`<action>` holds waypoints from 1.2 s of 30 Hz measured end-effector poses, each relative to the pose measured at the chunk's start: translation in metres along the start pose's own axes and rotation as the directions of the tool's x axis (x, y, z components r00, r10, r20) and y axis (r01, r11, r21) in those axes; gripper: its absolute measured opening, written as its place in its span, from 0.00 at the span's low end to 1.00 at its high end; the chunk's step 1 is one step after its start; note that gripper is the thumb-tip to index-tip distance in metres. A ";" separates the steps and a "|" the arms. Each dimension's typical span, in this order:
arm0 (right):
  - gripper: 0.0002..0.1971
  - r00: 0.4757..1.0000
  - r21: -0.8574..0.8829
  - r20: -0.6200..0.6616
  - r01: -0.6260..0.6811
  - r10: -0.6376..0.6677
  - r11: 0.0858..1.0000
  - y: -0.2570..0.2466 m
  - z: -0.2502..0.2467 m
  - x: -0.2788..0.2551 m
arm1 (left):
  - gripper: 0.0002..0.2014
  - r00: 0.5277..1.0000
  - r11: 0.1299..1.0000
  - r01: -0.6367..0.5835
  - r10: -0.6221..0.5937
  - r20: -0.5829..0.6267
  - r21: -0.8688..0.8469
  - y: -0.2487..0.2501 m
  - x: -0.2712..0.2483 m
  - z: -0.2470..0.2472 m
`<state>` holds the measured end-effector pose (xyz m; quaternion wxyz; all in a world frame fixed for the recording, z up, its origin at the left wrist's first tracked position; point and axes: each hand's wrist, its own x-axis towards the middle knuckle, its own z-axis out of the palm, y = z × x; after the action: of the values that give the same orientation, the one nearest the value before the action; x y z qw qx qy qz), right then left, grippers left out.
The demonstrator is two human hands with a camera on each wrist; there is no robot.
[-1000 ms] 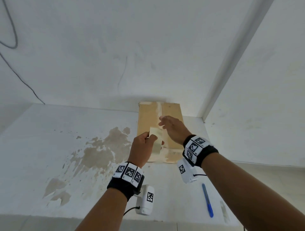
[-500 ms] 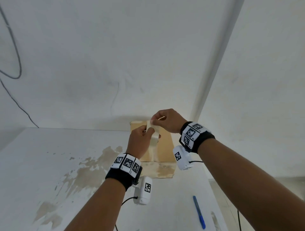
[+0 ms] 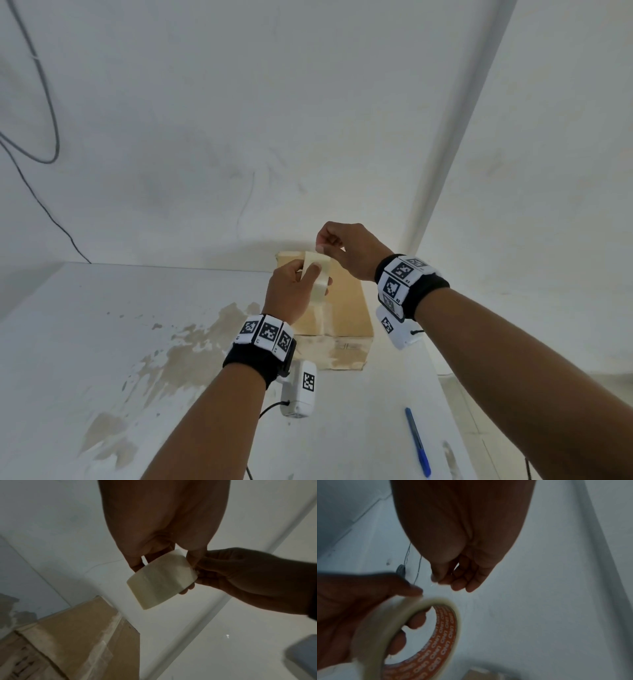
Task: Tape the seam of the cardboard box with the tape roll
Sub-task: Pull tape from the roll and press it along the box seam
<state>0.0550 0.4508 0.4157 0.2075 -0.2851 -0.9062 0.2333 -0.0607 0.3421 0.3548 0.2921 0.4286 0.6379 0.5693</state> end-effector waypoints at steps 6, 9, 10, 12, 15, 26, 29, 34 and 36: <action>0.03 0.999 -0.020 0.036 0.003 -0.002 1.000 -0.014 -0.002 0.001 | 0.11 1.000 0.996 0.017 -0.016 -0.012 0.089 -0.006 0.012 -0.006; 0.03 0.998 -0.054 0.044 0.040 -0.037 0.998 -0.019 -0.002 0.003 | 0.15 1.000 0.996 0.009 -0.009 -0.009 0.089 -0.009 0.017 -0.010; 0.03 1.000 -0.025 0.022 0.019 -0.019 0.999 -0.018 -0.004 0.004 | 0.17 1.000 0.996 -0.004 0.004 0.007 0.088 -0.010 0.016 -0.010; 0.03 1.000 0.035 -0.024 -0.018 0.019 0.999 -0.016 -0.006 0.008 | 0.18 1.000 0.997 -0.026 0.025 0.014 0.076 -0.011 0.013 -0.009; 0.02 0.996 0.096 -0.070 -0.042 0.049 0.994 -0.013 -0.006 0.009 | 0.18 1.000 1.000 -0.014 0.014 0.009 -0.011 -0.010 0.011 -0.004; 0.06 0.992 0.251 0.081 -0.118 0.101 0.961 -0.008 -0.009 0.015 | 0.19 1.000 1.000 -0.016 0.016 -0.022 -0.006 -0.016 0.011 -0.006; 0.11 0.980 0.409 0.149 -0.184 0.133 0.894 -0.009 -0.008 0.013 | 0.19 0.999 1.000 -0.028 0.028 -0.020 -0.009 -0.014 0.011 -0.008; 0.19 0.946 0.524 0.242 -0.315 0.216 0.791 -0.012 -0.010 0.014 | 0.18 0.999 0.999 -0.046 0.046 -0.007 -0.021 -0.014 0.010 -0.009; 0.19 0.936 0.530 0.245 -0.349 0.254 0.773 -0.011 -0.008 0.015 | 0.18 0.999 0.998 -0.052 0.052 0.001 -0.019 -0.014 0.010 -0.008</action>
<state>0.0431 0.4544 0.4315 0.1693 -0.3331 -0.7518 0.5434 -0.0751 0.3475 0.3435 0.2815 0.4425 0.6211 0.5824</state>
